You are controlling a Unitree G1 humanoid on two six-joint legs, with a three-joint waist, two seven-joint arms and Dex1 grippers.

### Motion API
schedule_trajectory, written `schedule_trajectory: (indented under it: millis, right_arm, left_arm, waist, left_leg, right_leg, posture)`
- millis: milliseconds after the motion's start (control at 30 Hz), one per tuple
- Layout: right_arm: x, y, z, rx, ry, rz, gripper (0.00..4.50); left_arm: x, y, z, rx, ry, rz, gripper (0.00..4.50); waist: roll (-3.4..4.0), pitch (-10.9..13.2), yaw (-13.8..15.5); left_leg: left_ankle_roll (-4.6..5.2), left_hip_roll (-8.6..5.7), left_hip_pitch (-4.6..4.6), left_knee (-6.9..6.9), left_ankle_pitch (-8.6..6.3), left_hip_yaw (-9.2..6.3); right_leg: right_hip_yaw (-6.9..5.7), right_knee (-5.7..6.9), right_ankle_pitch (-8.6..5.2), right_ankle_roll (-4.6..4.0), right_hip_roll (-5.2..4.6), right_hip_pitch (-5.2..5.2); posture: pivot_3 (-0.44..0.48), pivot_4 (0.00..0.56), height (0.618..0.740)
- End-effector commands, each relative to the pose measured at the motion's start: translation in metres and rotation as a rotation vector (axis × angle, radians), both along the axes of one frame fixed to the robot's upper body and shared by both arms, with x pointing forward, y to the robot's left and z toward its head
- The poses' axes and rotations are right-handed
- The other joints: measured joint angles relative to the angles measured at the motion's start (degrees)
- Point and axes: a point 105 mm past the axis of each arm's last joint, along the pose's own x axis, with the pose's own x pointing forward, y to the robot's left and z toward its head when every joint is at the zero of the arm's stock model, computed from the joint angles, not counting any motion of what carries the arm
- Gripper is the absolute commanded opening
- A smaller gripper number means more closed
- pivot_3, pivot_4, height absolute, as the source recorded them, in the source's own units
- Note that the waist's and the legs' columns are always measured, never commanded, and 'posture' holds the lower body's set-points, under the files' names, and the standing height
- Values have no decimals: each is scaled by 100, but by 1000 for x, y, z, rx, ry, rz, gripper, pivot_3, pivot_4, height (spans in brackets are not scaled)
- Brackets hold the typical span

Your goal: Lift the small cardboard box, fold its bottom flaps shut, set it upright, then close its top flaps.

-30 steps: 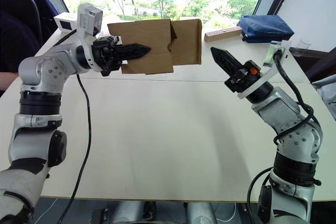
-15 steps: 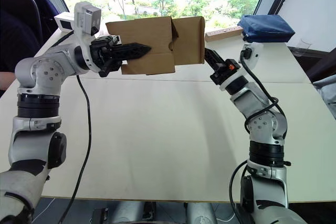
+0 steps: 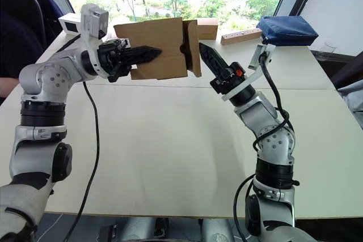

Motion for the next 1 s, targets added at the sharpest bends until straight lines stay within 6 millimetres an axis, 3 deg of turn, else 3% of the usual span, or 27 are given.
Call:
schedule_trajectory:
  millis: [33,67,300,433,600,833,967,1000]
  right_arm:
    - [-11,1,11,36,-47,29,512]
    - [-10,1,10,34,-46,24,730]
    - [-8,5,8,41,-39,34,3384]
    - [-6,6,8,69,-34,39,3384]
    - [-11,0,17,244,-17,104,3384]
    - [-6,8,8,222,22,91,3384]
    - [-3,12,6,180,19,69,2371]
    - [-2,12,6,178,18,66,2371]
  left_arm:
    - [-5,-3,14,-8,-65,-18,0]
    - [-5,-3,15,-8,-66,-18,0]
    - [-4,-2,14,-8,-64,-14,0]
    - [-4,-2,14,-10,-63,-11,0]
    - [-3,-3,14,-11,-62,-8,0]
    - [-3,-2,15,-13,-63,-5,0]
    - [-3,-2,15,-14,-64,-5,0]
    - [-3,-2,15,-15,-64,-4,0]
  waist:
    - [0,0,2]
    - [0,0,1]
    - [0,0,0]
    - [0,0,-1]
    - [0,0,-1]
    - [0,0,-4]
    - [1,1,-7]
    - [1,1,-7]
  left_leg:
    - [0,0,0,0,0,0]
    - [0,0,0,0,0,0]
    - [0,0,0,0,0,-1]
    - [0,0,0,0,0,-1]
    - [0,1,0,0,0,-2]
    - [1,1,0,-1,0,-1]
    - [0,1,0,-1,0,-1]
    - [0,1,0,-1,0,-1]
  right_leg:
    - [0,0,0,0,0,0]
    - [0,0,0,0,0,0]
    - [0,1,0,0,1,0]
    - [0,1,0,0,1,0]
    - [0,1,0,0,0,0]
    - [0,0,0,0,0,0]
    - [0,1,0,0,1,-1]
    - [0,1,0,0,0,-1]
  posture:
    - [0,150,740]
    - [0,150,740]
    - [0,150,740]
    - [0,150,740]
    - [0,150,740]
    - [0,150,740]
    - [0,150,740]
    - [0,150,740]
